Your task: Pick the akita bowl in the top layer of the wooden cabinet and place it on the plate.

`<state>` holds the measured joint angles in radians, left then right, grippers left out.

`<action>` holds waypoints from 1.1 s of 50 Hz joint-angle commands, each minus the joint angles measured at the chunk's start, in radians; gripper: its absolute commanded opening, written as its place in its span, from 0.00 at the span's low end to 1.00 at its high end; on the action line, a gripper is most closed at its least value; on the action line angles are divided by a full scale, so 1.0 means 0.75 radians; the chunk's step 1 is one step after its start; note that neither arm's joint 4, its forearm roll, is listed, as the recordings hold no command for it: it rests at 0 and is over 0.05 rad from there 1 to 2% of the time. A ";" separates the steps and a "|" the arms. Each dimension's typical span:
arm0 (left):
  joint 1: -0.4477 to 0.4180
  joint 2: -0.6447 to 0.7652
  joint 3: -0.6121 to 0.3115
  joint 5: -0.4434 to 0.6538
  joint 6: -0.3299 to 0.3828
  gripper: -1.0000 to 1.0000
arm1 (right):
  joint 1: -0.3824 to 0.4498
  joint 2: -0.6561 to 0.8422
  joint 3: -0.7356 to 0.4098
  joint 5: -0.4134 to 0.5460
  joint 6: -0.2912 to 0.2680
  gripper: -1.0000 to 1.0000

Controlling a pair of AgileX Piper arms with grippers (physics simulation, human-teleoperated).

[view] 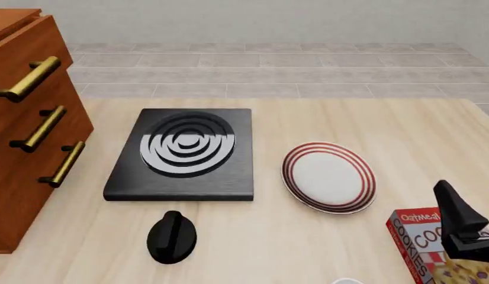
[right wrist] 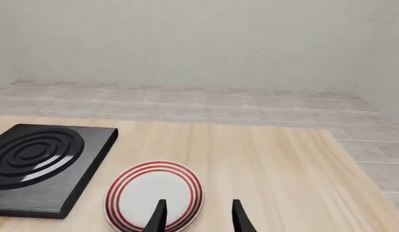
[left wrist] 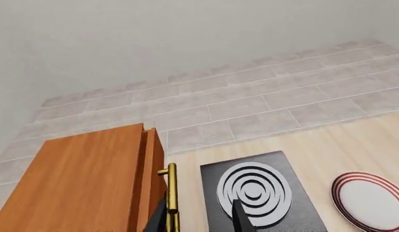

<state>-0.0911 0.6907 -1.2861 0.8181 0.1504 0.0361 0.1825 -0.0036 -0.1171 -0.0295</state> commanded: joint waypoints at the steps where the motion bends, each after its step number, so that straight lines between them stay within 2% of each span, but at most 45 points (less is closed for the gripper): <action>1: 0.035 0.075 -0.084 0.084 -0.021 1.00 | 0.000 0.036 -0.001 -0.033 -0.002 1.00; 5: 0.063 0.099 -0.096 0.101 -0.025 1.00 | 0.000 0.041 -0.002 -0.038 -0.003 1.00; 7: 0.056 0.123 -0.111 0.129 -0.089 1.00 | 0.000 0.043 -0.002 -0.041 -0.003 1.00; 9: 0.045 0.134 -0.130 0.151 -0.109 1.00 | -0.001 0.041 -0.002 -0.038 -0.002 1.00; 12: 0.053 0.137 -0.138 0.153 -0.095 1.00 | 0.000 0.041 -0.001 -0.037 -0.001 1.00; 15: 0.041 0.161 -0.126 0.168 -0.163 1.00 | 0.002 0.037 -0.001 -0.033 -0.002 1.00; 19: 0.078 0.176 -0.126 0.180 -0.165 1.00 | -0.001 0.020 -0.001 -0.018 0.002 1.00; 21: 0.082 0.177 -0.129 0.185 -0.164 1.00 | -0.001 0.019 -0.001 -0.017 0.003 1.00; 24: 0.155 0.193 -0.124 0.196 -0.109 1.00 | 0.001 0.024 -0.001 -0.021 0.004 1.00; 33: 0.181 0.209 -0.140 0.225 -0.113 1.00 | 0.002 0.011 -0.001 -0.008 0.004 1.00; 35: 0.229 0.211 -0.139 0.222 -0.072 1.00 | 0.002 0.006 -0.001 -0.004 0.004 1.00; 39: 0.247 0.221 -0.116 0.224 -0.047 1.00 | 0.003 0.005 0.000 -0.001 0.005 1.00; 41: 0.292 0.229 -0.096 0.219 -0.026 1.00 | 0.006 0.011 0.000 -0.007 0.005 1.00; 55: 0.325 0.236 -0.042 0.208 0.004 1.00 | 0.007 -0.027 0.002 0.033 0.005 1.00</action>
<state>0.1241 0.8610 -1.3387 0.9735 0.1294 0.0403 0.1759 -0.0030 -0.1067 -0.0258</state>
